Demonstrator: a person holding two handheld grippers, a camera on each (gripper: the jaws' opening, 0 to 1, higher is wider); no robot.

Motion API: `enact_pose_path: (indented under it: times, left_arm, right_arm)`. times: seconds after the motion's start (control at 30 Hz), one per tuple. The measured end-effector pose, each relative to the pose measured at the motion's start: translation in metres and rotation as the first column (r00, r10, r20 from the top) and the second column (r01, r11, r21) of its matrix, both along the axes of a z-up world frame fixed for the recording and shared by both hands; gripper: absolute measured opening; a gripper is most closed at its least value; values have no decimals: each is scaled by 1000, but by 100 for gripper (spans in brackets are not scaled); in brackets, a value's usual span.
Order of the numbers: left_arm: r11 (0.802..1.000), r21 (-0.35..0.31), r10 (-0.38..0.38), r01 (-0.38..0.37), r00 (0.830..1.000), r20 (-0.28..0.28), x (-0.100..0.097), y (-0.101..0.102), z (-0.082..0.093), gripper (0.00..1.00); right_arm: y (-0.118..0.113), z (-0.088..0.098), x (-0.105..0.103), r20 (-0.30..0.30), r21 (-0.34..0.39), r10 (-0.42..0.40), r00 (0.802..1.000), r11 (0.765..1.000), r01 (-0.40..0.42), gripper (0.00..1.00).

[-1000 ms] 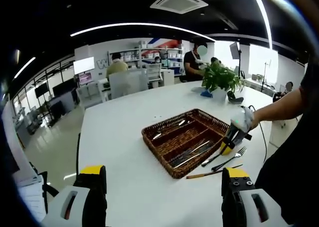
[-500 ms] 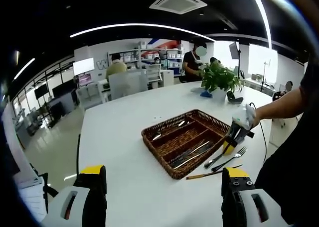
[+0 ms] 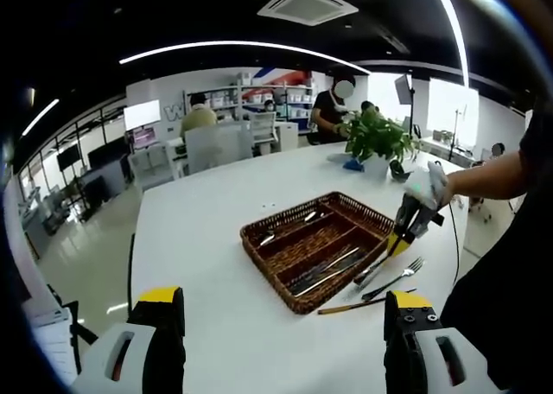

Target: Arrange the knives, forks, and spoons in their matching storage slots by inserting each utensil handle-first until every utensil is classified and aligned in the correct compartment

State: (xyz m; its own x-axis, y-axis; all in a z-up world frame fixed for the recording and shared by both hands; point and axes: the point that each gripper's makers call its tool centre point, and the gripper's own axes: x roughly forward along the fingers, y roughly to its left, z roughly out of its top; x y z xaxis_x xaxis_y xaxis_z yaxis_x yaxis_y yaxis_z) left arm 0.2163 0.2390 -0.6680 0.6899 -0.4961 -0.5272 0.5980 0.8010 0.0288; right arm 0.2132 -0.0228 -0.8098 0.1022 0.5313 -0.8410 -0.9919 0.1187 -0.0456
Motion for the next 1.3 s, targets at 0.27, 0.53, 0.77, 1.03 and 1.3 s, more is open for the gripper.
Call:
enact_pose_path:
  times: [0.27,0.53,0.77,1.03,1.3]
  left_arm:
    - [1000,0,-12,12,1000,0,-3,-11,3,100]
    - [1000,-3,-27,27,1000,6,-4,-22,9,100]
    - [999,-8,-37,37,999,13,-2,-27,14,100]
    - [999,-13,-48,48,999,11,0,-33,14,100]
    - [999,-8,-52,52,999,8,4,-29,12,100]
  right_arm:
    - [1,43,12,55,1,26,998,1000,-26,0]
    - [1,73,24,88,6,38,995,999,-39,0]
    - [1,109,28,126,11,42,991,999,-44,0]
    - [1,146,30,134,-4,73,988,997,-73,0]
    - [4,153,40,179,15,75,981,997,-79,0]
